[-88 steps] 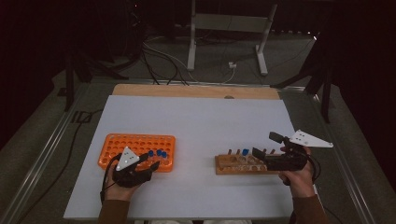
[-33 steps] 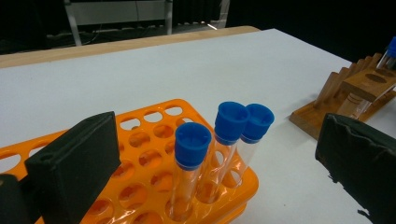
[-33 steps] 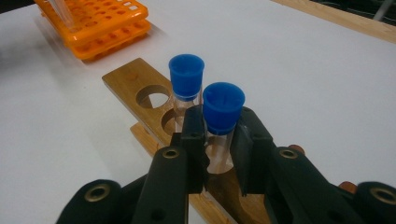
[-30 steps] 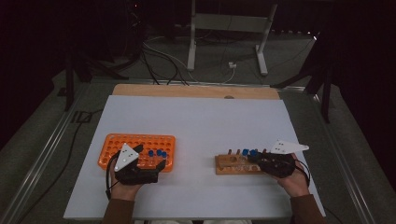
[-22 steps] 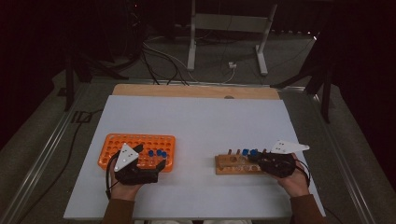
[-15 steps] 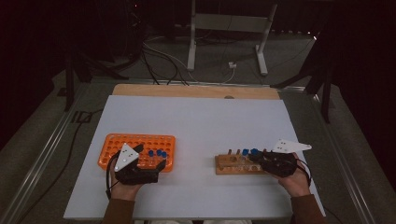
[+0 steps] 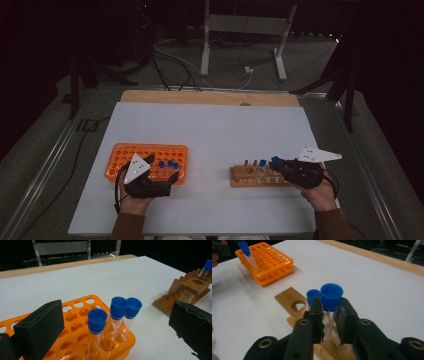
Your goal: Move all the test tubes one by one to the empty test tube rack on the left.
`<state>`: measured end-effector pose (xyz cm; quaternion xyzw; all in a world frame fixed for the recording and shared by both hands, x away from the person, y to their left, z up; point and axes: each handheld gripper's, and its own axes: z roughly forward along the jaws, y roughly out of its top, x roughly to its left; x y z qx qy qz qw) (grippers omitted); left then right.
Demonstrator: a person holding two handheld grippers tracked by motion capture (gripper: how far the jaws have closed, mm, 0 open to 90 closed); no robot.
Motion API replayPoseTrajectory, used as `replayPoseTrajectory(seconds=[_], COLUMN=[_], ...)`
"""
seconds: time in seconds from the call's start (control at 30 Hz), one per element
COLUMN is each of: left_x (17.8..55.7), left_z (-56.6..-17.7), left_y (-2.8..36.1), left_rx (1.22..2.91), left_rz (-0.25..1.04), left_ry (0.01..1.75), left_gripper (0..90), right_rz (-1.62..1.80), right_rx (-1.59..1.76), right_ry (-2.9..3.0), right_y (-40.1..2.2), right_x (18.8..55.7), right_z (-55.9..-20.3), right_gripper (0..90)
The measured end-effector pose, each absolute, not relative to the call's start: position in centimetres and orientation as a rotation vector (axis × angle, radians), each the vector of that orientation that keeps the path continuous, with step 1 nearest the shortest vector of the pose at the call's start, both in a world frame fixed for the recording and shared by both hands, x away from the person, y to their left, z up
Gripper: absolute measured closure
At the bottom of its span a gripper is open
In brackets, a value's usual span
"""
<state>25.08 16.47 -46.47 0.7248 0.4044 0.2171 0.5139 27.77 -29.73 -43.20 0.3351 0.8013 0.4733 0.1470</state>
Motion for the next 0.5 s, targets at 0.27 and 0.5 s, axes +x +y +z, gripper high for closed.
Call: replayPoseTrajectory(seconds=[0.27, 0.5], left_x=[24.8, 24.7], left_z=[-46.0, -45.7], left_y=[16.4, 16.4], left_rx=[1.721, 1.718], left_rz=[0.549, 0.566], left_ry=[0.957, 0.947], left_gripper=[0.9, 0.9], right_rz=[1.373, 1.393], right_rx=[0.95, 0.94], right_ry=[2.275, 2.241], right_y=[-29.8, -30.0], right_x=[27.2, 26.9], right_z=[-41.9, -40.9], right_gripper=[76.5, 76.6])
